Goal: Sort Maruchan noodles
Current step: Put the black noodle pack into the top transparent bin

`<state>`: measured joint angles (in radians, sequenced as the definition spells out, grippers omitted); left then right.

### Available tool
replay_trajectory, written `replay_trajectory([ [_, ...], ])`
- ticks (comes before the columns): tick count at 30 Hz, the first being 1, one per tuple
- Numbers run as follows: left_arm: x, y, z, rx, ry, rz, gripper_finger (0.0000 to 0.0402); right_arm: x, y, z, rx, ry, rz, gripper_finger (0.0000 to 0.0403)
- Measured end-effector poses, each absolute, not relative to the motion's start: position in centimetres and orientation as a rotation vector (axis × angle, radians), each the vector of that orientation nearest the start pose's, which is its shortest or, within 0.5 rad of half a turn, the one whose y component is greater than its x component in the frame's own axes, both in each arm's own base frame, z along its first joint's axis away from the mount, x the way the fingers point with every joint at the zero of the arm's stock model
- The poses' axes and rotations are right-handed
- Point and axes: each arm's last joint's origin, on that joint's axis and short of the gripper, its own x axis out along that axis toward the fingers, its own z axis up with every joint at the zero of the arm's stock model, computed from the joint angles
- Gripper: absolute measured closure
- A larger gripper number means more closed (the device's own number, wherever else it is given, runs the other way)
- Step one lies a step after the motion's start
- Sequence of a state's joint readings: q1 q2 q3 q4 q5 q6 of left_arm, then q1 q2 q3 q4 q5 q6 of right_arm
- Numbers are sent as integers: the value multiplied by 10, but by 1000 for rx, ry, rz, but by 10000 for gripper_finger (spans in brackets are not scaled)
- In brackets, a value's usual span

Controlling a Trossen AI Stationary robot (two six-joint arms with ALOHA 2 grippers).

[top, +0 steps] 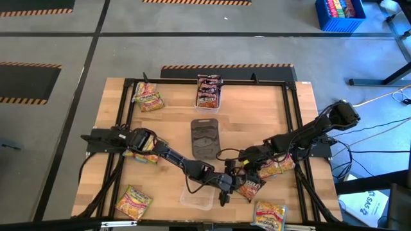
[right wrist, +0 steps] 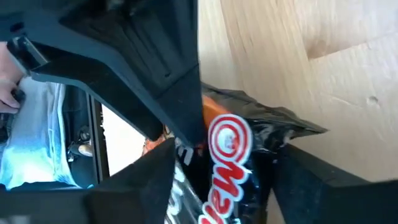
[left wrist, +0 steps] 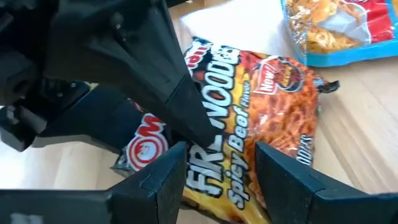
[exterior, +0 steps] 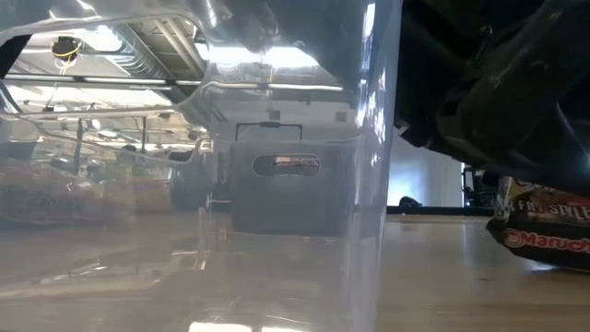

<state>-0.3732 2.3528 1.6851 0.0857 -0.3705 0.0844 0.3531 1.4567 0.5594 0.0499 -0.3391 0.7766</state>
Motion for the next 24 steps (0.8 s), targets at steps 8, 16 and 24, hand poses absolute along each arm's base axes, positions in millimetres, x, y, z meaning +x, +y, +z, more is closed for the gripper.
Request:
replay_trajectory([
  [8, 477, -191, 135, 371, 534, 29, 220, 234, 96, 141, 673, 1064, 284, 277],
  [16, 471, -217, 165, 589, 588, 164, 220, 233, 97, 141, 669, 1073, 295, 299],
  [24, 440, -236, 207, 636, 868, 136, 220, 237, 99, 147, 667, 1067, 310, 299],
])
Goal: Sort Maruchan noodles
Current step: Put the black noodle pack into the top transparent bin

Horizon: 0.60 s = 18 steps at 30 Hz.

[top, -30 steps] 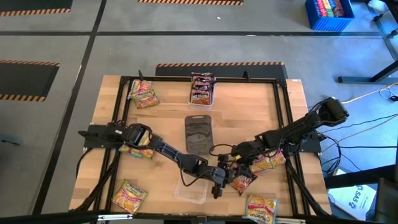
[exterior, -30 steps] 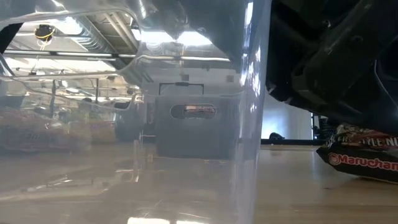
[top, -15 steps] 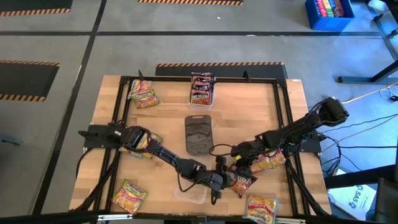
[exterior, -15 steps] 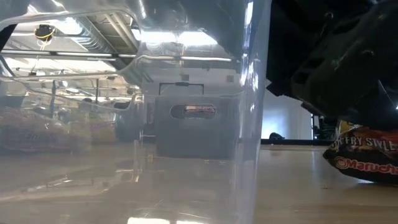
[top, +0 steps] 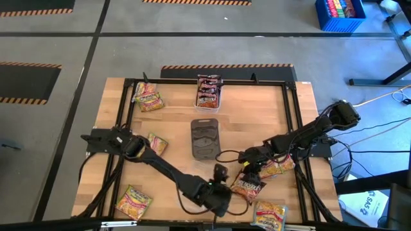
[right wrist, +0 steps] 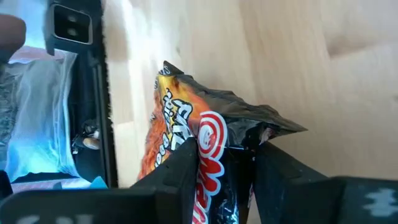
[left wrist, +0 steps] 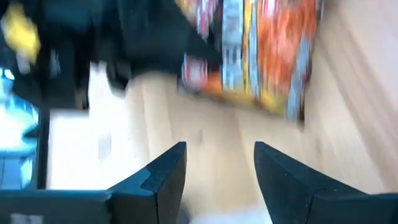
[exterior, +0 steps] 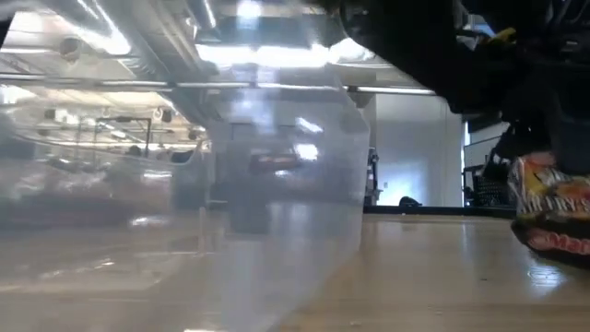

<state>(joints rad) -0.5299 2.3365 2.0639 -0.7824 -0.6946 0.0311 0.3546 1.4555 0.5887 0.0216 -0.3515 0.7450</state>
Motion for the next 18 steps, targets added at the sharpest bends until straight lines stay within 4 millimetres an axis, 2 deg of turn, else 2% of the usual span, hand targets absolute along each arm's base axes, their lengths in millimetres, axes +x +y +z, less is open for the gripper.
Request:
replay_trajectory([
  [4, 418, -229, 226, 599, 957, 175, 220, 242, 100, 155, 628, 1066, 327, 299],
  [9, 389, -215, 240, 562, 964, 207, 220, 249, 102, 169, 540, 1096, 316, 299],
  [12, 367, -203, 246, 512, 921, 213, 220, 254, 102, 180, 478, 1081, 312, 299],
  [18, 317, -173, 246, 374, 783, 212, 220, 261, 102, 193, 376, 1045, 273, 303],
])
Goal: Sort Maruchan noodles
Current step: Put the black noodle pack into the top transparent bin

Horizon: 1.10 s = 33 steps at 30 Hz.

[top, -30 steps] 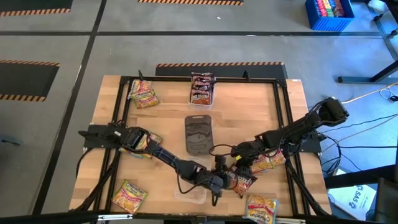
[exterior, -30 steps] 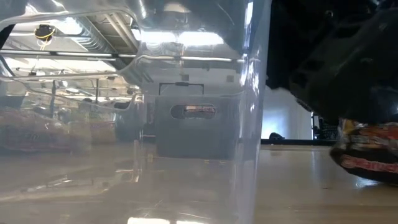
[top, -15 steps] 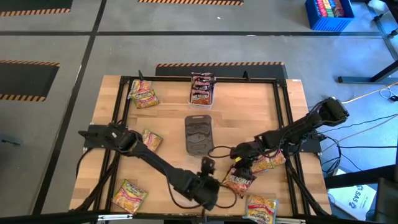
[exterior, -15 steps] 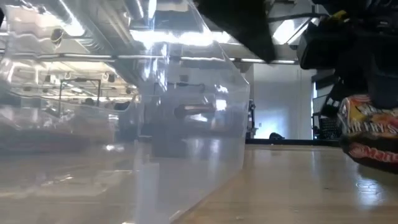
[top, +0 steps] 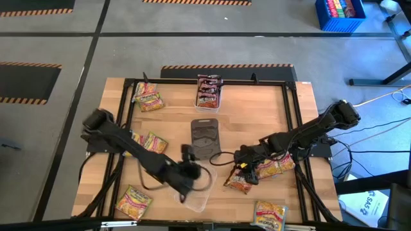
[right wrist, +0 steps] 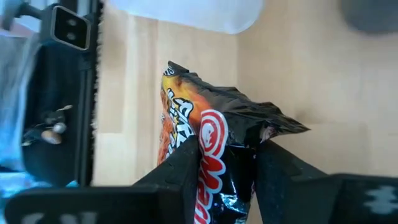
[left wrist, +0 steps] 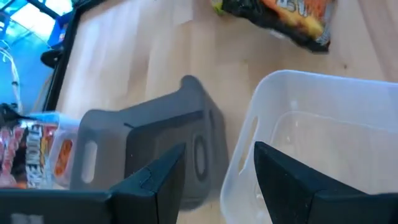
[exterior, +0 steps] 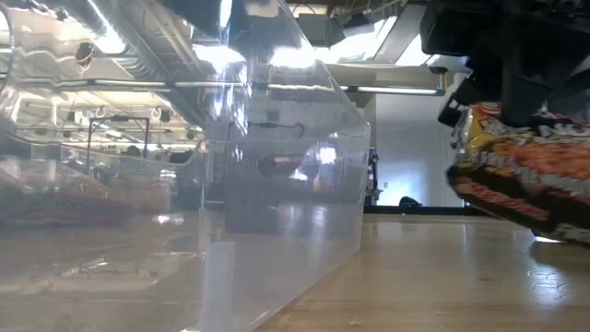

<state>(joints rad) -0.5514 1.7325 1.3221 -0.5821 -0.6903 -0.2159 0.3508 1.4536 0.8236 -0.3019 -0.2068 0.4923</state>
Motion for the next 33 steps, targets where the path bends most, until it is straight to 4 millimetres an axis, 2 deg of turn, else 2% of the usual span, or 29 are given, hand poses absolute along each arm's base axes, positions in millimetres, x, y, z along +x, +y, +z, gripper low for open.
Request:
replay_trajectory([
  [4, 278, -156, 247, 284, 730, 212, 220, 262, 101, 203, 340, 1086, 211, 310],
  [9, 235, -139, 253, 182, 663, 227, 220, 268, 98, 236, 234, 1097, 128, 310],
  [15, 206, -122, 243, 130, 586, 239, 220, 283, 76, 281, 117, 1014, 37, 310],
  [19, 200, -111, 235, 108, 572, 258, 220, 295, 50, 309, 21, 915, -27, 310],
  [24, 203, -100, 232, 113, 594, 270, 220, 309, 8, 342, -78, 797, -113, 310],
  [30, 211, -84, 232, 130, 610, 309, 220, 332, -49, 370, -158, 742, -200, 309],
  [33, 214, -76, 232, 146, 619, 335, 220, 346, -79, 377, -168, 758, -232, 309],
])
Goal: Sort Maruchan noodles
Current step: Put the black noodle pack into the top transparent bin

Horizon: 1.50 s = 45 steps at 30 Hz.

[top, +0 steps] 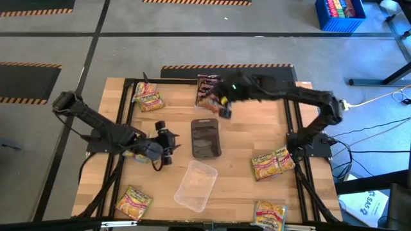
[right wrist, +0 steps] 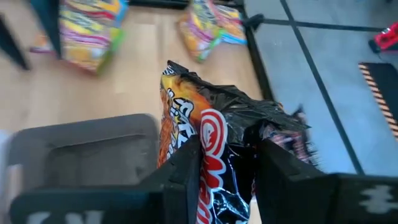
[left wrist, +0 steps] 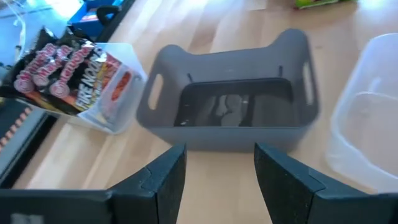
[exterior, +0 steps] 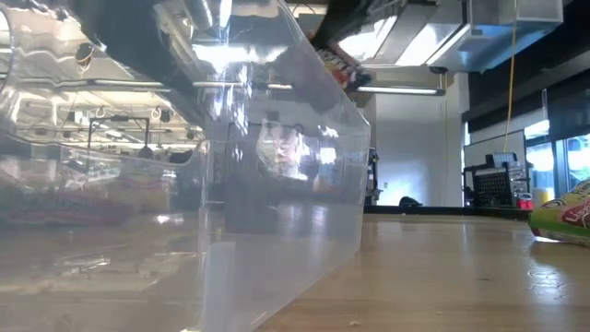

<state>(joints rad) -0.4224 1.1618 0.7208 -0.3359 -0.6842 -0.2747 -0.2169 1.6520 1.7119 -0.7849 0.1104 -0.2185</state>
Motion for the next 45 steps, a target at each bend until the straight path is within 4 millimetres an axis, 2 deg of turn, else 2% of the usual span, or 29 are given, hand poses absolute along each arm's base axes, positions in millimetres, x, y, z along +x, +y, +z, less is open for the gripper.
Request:
replay_trajectory([
  [3, 216, -69, 232, 163, 627, 354, 220, 360, -109, 378, -163, 789, -247, 309],
  [6, 219, -64, 232, 166, 633, 363, 220, 375, -133, 370, -164, 832, -255, 309],
  [10, 221, -58, 233, 150, 629, 379, 220, 389, -156, 344, -164, 928, -249, 308],
  [14, 222, -57, 233, 169, 635, 378, 220, 397, -169, 316, -142, 1019, -234, 308],
  [17, 222, -57, 233, 160, 639, 356, 220, 401, -171, 301, -119, 1066, -200, 308],
  [31, 223, -58, 234, 143, 626, 333, 220, 413, -176, 266, -130, 1167, -186, 308],
  [45, 224, -58, 234, 142, 623, 334, 220, 420, -177, 242, -80, 1211, -109, 308],
])
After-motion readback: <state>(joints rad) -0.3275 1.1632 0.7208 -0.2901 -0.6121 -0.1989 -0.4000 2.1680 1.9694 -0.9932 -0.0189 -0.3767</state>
